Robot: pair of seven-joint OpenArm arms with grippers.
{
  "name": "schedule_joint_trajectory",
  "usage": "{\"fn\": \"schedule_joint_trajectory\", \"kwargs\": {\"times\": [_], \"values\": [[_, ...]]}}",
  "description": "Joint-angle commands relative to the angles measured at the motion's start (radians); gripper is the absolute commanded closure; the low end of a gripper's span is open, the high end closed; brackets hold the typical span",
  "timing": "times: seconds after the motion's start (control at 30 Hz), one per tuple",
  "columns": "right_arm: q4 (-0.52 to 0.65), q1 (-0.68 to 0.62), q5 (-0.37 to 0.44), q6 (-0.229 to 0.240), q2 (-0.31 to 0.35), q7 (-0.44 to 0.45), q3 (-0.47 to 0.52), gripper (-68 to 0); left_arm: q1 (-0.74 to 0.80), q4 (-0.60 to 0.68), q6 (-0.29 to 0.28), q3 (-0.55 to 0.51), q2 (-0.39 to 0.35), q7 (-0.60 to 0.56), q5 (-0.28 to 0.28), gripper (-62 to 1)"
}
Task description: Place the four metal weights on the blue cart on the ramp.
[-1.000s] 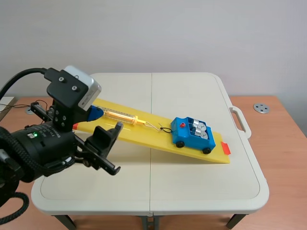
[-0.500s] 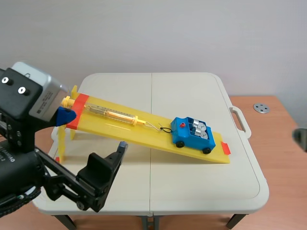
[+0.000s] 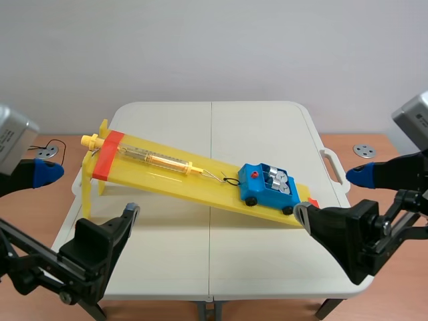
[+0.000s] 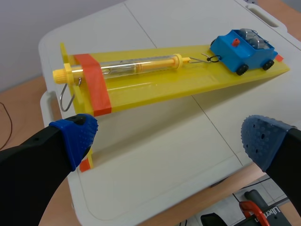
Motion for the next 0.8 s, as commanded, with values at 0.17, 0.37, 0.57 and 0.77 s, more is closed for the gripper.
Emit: {"fn": "schedule_joint_trajectory", "kwargs": {"times": [0.17, 0.37, 0.57, 0.77], "values": [[0.035, 0.031, 0.014, -0.021, 0.014, 0.162, 0.035, -66.1, 0.019, 0.124, 0.058, -0.020, -0.012, -0.088, -0.097, -62.3], [0.035, 0.030, 0.013, -0.042, 0.015, 0.176, 0.034, -66.1, 0.019, 0.122, 0.058, -0.020, -0.012, -0.089, -0.101, -62.3], [0.035, 0.031, 0.011, -0.042, 0.015, 0.176, 0.034, -66.1, 0.019, 0.122, 0.058, -0.020, -0.012, -0.089, -0.101, -62.3], [0.035, 0.031, 0.011, -0.042, 0.015, 0.176, 0.034, -66.1, 0.019, 0.122, 0.058, -0.020, -0.012, -0.092, -0.101, -62.3]]}}
